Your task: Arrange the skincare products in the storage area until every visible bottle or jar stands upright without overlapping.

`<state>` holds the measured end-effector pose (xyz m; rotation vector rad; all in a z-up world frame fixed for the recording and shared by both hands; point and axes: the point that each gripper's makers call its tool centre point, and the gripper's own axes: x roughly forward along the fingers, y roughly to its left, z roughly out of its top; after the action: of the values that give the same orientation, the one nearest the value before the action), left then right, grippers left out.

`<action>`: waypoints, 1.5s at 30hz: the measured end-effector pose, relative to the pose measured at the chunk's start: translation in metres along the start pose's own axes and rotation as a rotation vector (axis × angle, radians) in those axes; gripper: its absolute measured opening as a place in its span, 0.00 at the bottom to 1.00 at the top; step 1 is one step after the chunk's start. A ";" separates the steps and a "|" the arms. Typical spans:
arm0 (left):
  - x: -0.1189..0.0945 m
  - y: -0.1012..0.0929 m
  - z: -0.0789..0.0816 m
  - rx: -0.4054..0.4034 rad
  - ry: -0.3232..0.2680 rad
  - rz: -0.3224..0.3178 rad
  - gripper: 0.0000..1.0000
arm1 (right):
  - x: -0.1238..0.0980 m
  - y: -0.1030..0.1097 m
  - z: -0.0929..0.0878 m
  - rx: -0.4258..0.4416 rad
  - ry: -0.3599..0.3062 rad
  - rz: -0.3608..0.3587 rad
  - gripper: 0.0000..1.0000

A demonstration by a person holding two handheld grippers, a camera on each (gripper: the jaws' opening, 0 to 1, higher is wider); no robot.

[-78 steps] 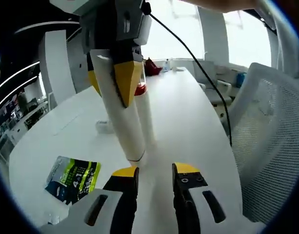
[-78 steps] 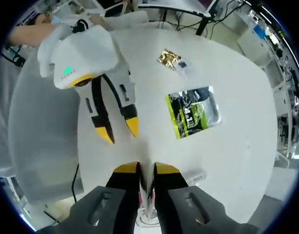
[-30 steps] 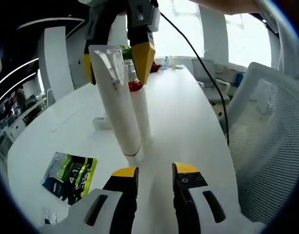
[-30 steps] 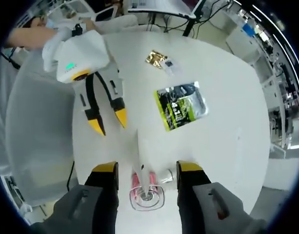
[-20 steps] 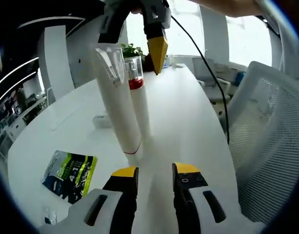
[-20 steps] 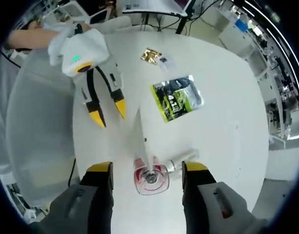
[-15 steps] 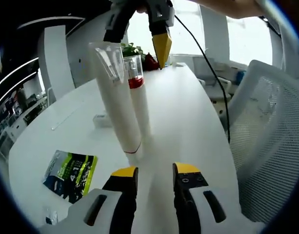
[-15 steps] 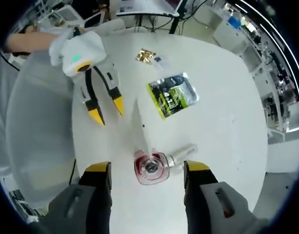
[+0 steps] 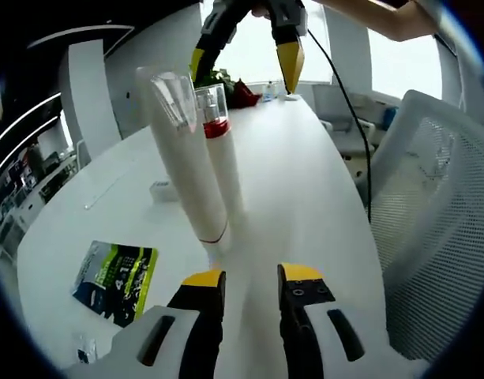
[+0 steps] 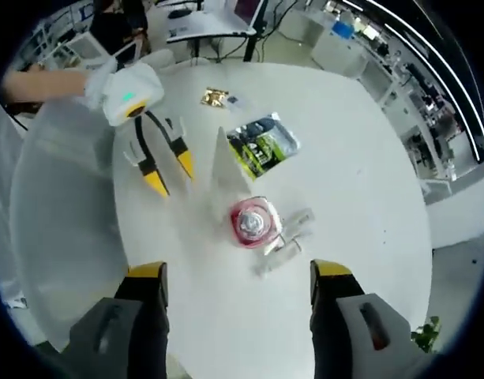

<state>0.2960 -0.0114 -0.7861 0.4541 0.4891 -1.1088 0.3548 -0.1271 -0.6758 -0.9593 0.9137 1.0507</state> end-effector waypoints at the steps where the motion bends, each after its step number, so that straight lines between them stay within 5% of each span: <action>1: -0.001 0.001 0.000 -0.003 0.002 0.000 0.27 | -0.001 0.001 -0.004 0.014 0.000 -0.008 0.78; 11: -0.006 0.003 0.007 -0.041 -0.001 0.027 0.29 | -0.005 -0.003 -0.034 0.122 -0.040 -0.093 0.92; 12: -0.007 0.003 0.007 -0.037 0.004 0.029 0.30 | -0.008 0.032 -0.036 0.127 -0.052 -0.099 0.92; 21: -0.028 0.001 0.014 -0.033 0.023 0.068 0.35 | -0.015 0.055 -0.040 0.174 -0.107 -0.134 0.99; 31: -0.053 0.003 0.013 -0.050 0.053 0.133 0.52 | -0.019 0.059 -0.035 0.243 -0.196 -0.170 0.99; 36: -0.066 0.009 0.018 -0.066 0.030 0.204 0.78 | -0.023 0.062 -0.035 0.226 -0.198 -0.227 0.99; 39: -0.073 0.010 0.018 -0.087 0.035 0.217 0.74 | -0.025 0.068 -0.035 0.227 -0.204 -0.231 0.99; 45: -0.087 0.004 0.025 -0.150 0.019 0.251 0.82 | -0.023 0.073 -0.038 0.262 -0.226 -0.235 1.00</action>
<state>0.2719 0.0396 -0.7149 0.3827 0.5132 -0.8212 0.2743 -0.1539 -0.6796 -0.6940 0.7118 0.7975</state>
